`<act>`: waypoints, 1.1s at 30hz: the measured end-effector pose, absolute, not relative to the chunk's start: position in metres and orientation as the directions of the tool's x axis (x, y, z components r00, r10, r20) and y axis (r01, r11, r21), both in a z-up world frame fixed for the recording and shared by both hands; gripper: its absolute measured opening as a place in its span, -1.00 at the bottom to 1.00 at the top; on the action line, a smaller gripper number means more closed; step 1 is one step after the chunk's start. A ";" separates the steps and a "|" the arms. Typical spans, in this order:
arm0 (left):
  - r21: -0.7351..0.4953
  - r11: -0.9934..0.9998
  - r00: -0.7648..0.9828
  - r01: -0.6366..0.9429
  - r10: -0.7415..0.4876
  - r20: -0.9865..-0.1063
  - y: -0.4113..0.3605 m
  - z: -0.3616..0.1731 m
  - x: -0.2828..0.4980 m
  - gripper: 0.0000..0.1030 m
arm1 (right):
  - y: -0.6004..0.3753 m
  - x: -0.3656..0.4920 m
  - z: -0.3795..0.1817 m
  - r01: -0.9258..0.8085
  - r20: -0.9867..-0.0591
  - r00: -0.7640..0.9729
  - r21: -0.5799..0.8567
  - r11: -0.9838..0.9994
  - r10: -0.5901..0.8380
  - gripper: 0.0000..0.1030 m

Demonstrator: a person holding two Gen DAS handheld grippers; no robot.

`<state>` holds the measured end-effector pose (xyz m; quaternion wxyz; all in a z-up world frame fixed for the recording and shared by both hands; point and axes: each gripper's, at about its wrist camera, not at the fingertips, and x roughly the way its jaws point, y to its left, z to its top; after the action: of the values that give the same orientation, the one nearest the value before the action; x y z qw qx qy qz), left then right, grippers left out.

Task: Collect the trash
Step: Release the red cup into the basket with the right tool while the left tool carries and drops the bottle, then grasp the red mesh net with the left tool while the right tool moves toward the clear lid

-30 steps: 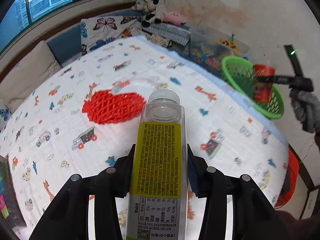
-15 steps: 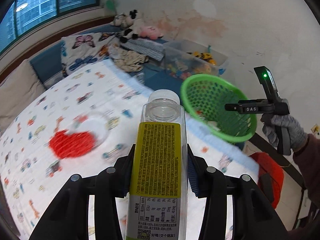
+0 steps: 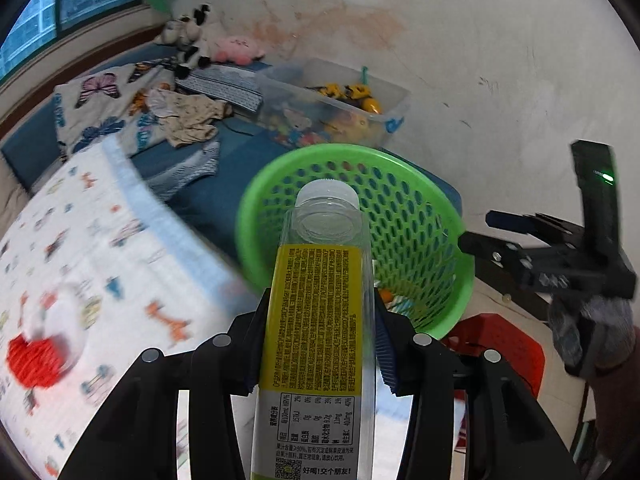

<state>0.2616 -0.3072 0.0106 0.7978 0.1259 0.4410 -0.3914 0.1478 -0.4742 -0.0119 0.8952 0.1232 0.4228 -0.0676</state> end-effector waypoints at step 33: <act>-0.155 0.832 0.466 0.533 -0.442 -0.767 -0.231 0.012 0.276 0.34 | -0.425 0.129 0.006 0.092 -0.719 0.687 0.222 0.971 0.100 0.64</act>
<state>0.2762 -0.2312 0.0120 0.8545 0.0528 0.4310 -0.2850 0.1290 -0.4249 0.0059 0.9105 0.1213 0.3954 0.0021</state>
